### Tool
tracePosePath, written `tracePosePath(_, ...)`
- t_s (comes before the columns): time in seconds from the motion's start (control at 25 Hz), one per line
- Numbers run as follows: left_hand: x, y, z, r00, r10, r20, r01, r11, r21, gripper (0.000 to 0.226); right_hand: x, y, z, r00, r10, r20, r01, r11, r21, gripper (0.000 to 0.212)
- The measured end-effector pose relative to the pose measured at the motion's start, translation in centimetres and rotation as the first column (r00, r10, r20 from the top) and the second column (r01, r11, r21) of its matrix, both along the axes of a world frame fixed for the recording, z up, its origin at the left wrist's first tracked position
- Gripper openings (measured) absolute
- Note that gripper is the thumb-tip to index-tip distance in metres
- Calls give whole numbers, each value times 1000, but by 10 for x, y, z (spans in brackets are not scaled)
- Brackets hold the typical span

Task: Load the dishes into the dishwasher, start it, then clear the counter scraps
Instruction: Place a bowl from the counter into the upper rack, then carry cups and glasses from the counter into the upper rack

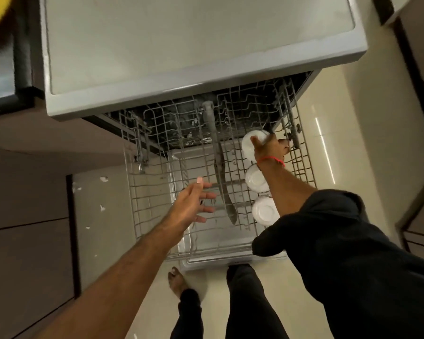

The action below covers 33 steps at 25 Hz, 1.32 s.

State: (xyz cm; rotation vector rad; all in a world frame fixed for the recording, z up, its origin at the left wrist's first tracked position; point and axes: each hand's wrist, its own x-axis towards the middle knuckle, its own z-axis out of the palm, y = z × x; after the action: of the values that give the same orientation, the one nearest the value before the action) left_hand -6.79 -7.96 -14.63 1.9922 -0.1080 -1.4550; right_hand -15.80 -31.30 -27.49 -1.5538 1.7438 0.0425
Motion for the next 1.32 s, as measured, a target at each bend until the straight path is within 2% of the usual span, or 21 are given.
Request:
tracePosePath(0.12, 4, 10, 3, 1000, 18, 16, -18, 1000, -21, 44, 0, -7, 3, 999, -32, 38, 31, 999, 31, 56)
tracePosePath(0.36, 16, 48, 22, 999, 16, 40, -13, 997, -82, 43, -13, 15, 35, 986, -91, 138, 101, 992, -70, 41)
tracePosePath(0.48, 29, 78, 39, 995, -12, 96, 25, 991, -132, 39, -14, 59, 68, 969, -75, 235, 103, 989, -108, 40)
tracePosePath(0.64, 65, 153, 64, 952, -60, 300, 127, 970, -209, 28, 14, 170, 109, 938, 92, 335, -47, 989, -138, 27)
tracePosePath(0.76, 112, 239, 85, 910, 26, 414, 94, 960, -266, 15, 66, 280, 146, 850, 176, 497, -149, 984, -93, 21)
tracePosePath(0.84, 149, 298, 95, 883, 105, 457, 41, 953, -299, 16, 113, 351, 171, 774, 204, 600, -217, 975, -51, 23)
tracePosePath(1.0, 208, 417, 121, 801, 253, 542, -78, 943, -324, 14, 202, 481, 221, 604, 322, 730, -443, 896, -28, 23)
tracePosePath(1.16, 249, 495, 156, 718, 375, 586, -184, 914, -361, 19, 274, 555, 270, 468, 414, 780, -580, 811, -82, 23)
tracePosePath(1.32, 280, 539, 179, 676, 480, 560, -274, 868, -414, 26, 330, 591, 301, 395, 455, 798, -637, 761, -118, 25)
